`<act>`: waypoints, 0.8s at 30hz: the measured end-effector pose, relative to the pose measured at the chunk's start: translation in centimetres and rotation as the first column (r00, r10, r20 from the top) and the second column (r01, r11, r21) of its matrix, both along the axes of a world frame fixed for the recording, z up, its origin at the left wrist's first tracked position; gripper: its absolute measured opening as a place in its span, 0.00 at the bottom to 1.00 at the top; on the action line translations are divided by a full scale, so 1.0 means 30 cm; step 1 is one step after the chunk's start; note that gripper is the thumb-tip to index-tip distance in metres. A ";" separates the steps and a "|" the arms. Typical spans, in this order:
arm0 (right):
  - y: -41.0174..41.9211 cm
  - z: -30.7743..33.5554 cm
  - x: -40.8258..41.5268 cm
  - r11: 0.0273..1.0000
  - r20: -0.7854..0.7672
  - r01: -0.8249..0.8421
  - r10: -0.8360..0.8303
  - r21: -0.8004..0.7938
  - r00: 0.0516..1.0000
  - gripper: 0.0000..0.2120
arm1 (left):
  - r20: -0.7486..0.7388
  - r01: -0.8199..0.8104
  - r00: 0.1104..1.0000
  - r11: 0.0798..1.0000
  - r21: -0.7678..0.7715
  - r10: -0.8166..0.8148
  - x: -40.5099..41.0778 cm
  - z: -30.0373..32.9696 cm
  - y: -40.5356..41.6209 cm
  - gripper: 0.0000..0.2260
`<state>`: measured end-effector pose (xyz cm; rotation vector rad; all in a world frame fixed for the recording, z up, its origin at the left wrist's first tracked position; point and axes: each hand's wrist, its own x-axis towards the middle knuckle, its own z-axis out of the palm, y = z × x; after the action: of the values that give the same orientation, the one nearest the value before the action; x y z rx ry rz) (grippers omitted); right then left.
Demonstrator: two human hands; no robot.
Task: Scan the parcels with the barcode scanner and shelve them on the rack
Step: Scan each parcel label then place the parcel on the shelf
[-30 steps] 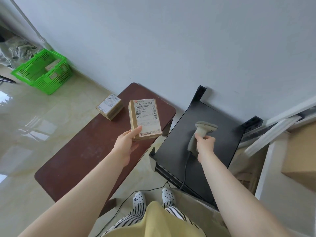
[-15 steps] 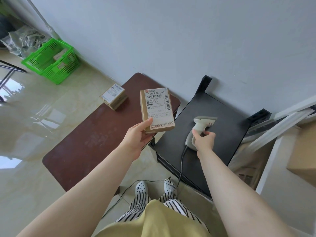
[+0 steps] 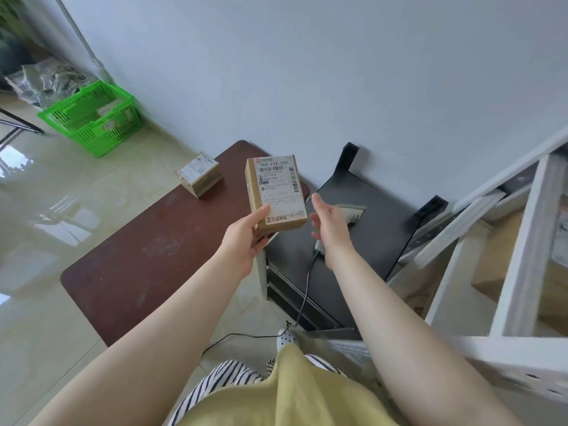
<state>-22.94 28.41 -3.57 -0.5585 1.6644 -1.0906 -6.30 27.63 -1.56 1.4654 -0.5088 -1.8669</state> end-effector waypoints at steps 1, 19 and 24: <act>0.028 0.023 0.024 0.998 0.011 -0.068 0.068 -0.003 0.998 0.23 | 0.007 0.014 1.000 1.000 -0.016 -0.014 0.009 0.007 0.016 0.11; 0.856 -0.015 0.287 0.970 0.088 -0.194 0.182 0.149 0.979 0.23 | -0.029 0.354 0.935 0.934 0.055 -0.353 0.326 -0.057 0.682 0.08; 1.013 -0.016 0.224 0.977 0.113 -0.143 0.126 0.160 0.986 0.15 | -0.040 0.447 0.894 0.892 0.068 -0.446 0.273 -0.078 0.798 0.09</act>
<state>-16.20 58.80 -4.04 -0.4910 1.5877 -0.8581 1.89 51.57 -3.91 1.4600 -0.8299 -2.2765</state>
